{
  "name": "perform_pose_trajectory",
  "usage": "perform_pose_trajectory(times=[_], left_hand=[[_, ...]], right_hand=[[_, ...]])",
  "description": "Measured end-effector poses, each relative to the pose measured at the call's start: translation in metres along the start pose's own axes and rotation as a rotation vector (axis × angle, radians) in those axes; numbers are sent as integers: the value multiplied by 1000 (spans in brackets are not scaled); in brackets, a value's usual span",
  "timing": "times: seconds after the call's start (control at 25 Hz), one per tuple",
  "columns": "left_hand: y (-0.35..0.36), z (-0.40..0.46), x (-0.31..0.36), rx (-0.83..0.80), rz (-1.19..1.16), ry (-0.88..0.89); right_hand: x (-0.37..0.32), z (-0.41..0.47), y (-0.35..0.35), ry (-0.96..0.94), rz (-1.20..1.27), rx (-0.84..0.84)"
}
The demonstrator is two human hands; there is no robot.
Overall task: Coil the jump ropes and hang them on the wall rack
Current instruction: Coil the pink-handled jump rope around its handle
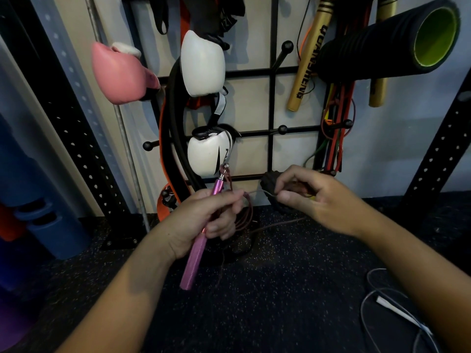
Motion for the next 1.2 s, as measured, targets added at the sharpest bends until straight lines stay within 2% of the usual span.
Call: perform_pose_trajectory(times=[0.12,0.24,0.32,0.4,0.48,0.6,0.72,0.84,1.04,1.2], left_hand=[[3,0,2,-5,19,14],[7,0,5,-11,15,25],[5,0,6,5,-21,47],[1,0,7,44,-62,67],[-4,0,7,85,-90,68],[-3,-1,8,74,-99,58],[8,-4,8,-32,-66,0],[18,-4,10,-127,-78,-13],[16,-1,16,-162,-342,67],[27,1,23,-254,-612,87]], right_hand=[[-3,1,11,-103,-125,87],[-5,1,24,-159,-158,102],[-7,-2,27,-166,-100,78],[-10,-4,25,-79,46,-6],[-14,-7,21,-55,80,-36],[-20,-5,16,-97,-28,112],[-21,2,6,-57,-3,278],[-18,4,7,-99,-5,343],[-18,2,13,-248,-121,415],[-19,7,24,-276,-62,409]])
Point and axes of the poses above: each hand's wrist, its own z-axis towards the middle knuckle, its own y-axis out of the palm, x = y × z, the point moved 4 cm from there along z, towards the middle knuckle, and after that the axes turned 15 degrees about y, right-handed, at the moved point
